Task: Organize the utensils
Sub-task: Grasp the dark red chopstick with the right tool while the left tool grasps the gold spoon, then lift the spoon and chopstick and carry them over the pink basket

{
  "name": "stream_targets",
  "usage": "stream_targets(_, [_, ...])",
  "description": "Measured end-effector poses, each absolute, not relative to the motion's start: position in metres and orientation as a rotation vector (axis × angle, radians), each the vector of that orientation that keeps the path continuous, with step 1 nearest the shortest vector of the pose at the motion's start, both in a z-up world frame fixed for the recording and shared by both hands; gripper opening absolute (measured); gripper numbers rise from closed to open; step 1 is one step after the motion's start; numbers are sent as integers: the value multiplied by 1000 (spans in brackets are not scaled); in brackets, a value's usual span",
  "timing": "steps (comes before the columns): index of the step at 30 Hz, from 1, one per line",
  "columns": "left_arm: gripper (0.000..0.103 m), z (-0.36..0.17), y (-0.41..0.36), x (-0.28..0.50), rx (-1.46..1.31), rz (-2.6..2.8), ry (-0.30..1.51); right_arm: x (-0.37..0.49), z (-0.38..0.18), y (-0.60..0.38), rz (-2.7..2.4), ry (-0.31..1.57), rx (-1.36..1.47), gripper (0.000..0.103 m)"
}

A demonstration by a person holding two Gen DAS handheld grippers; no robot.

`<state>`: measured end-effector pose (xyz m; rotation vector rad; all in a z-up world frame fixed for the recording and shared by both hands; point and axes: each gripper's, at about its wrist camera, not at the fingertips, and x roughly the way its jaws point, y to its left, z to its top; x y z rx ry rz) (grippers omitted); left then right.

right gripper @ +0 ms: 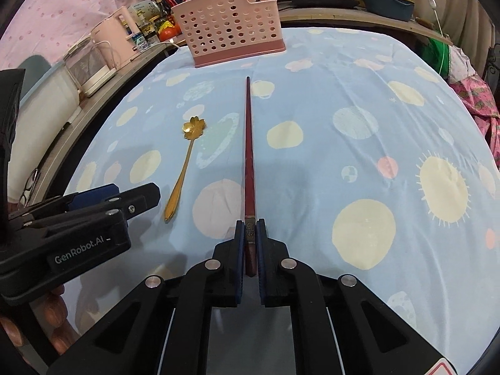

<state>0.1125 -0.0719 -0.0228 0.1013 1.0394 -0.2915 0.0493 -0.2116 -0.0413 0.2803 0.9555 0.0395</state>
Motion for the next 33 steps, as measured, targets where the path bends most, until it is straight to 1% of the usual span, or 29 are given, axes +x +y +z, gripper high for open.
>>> stream_targets(4, [56,-32,-79,115,101,-304,1069,49,-43,-212,44,957,284,7])
stream_targets(7, [52,-33,-79,115,109,-297,1063,50,-43,-211,48,957,285,7])
stream_targets(8, [48,-33,-79,115,110,-297,1062,50,-43,-211,49,957,286,7])
stream_targets(9, [41,-33,-79,115,112,-297,1060,50,-43,-211,49,957,286,7])
stream_targets(10, [38,-33,-78,115,110,-302,1059,49,-44,-211,50,957,286,7])
stream_targets(12, [23,-32,-76,114,106,-314,1059,50,-44,-211,50,957,286,7])
stream_targets(13, [19,-32,-75,114,95,-321,1063,49,-44,-211,49,957,286,7])
stream_targets(14, [12,-31,-73,115,87,-324,1065,49,-44,-211,50,957,287,7])
stream_targets(20, [11,-20,-65,111,56,-326,1041,47,-42,-208,60,955,284,7])
stream_targets(28, [10,14,-53,110,25,-312,960,43,-30,-205,74,930,280,7])
stream_targets(33, [5,36,-48,113,2,-319,922,43,-12,-209,81,890,284,7])
